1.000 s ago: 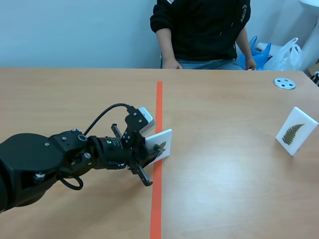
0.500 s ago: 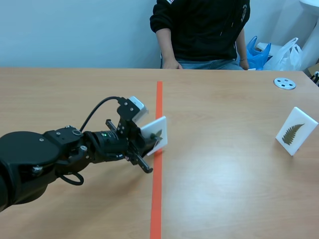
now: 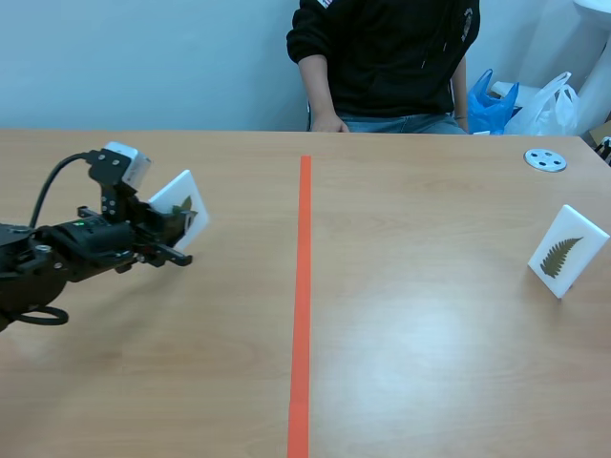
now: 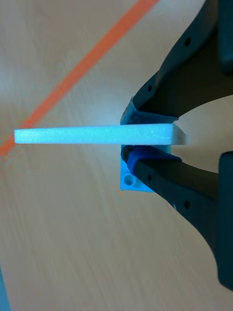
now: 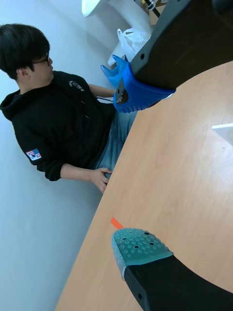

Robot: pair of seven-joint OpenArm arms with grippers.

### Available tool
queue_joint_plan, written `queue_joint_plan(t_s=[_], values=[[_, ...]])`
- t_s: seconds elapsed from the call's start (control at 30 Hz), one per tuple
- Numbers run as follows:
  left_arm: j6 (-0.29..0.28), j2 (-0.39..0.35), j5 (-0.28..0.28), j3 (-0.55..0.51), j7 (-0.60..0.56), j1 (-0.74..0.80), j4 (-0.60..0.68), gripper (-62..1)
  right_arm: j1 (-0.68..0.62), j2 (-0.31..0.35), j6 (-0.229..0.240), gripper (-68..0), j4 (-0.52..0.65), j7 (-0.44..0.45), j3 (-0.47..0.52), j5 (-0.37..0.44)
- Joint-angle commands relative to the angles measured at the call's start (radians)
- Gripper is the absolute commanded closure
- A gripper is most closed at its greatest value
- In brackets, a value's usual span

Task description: Sort the leaf by its shape. The table is split by an orange tape line. A compound leaf with several leaflets goes to the left side, a simple leaf with one blade goes to the right side. Return to the home posture when a red brick is placed on the table.

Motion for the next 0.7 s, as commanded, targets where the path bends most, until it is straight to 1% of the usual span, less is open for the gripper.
queue_joint_plan(t_s=[0.0, 0.1, 0.2, 0.27, 0.37, 0.5, 0.53, 0.67], values=[[-0.001, -0.034, -0.007, -0.027, -0.024, 0.006, 0.023, -10.0, -0.002, 0.013, -0.008, -48.9, 0.001, 0.011, 0.002, 0.004], [0.0, -0.082, -0.009, -0.084, -0.027, 0.037, 0.023, -10.0, -0.002, 0.013, -0.008, -48.9, 0.001, 0.011, 0.002, 0.004], [0.0, -0.125, -0.034, -0.142, -0.026, 0.067, 0.023, -10.0, -0.002, 0.013, -0.008, -48.9, 0.001, 0.011, 0.002, 0.004], [0.003, -0.149, -0.045, -0.177, -0.026, 0.087, 0.023, -10.0, -0.002, 0.013, -0.008, -48.9, 0.001, 0.011, 0.002, 0.004], [0.009, -0.178, -0.048, -0.223, -0.026, 0.118, 0.023, -10.0, -0.002, 0.013, -0.007, -48.9, 0.001, 0.011, 0.002, 0.004], [0.018, -0.198, -0.047, -0.273, -0.026, 0.158, 0.023, -10.0, -0.002, 0.013, -0.007, -48.9, 0.001, 0.011, 0.002, 0.004], [0.027, -0.2, -0.047, -0.281, -0.026, 0.168, 0.023, -10.0, -0.002, 0.013, -0.007, -48.9, 0.001, 0.011, 0.002, 0.004], [0.034, -0.197, -0.047, -0.29, -0.034, 0.195, 0.023, -10.0, -0.002, 0.013, -0.007, -48.9, 0.001, 0.011, 0.002, 0.004]])
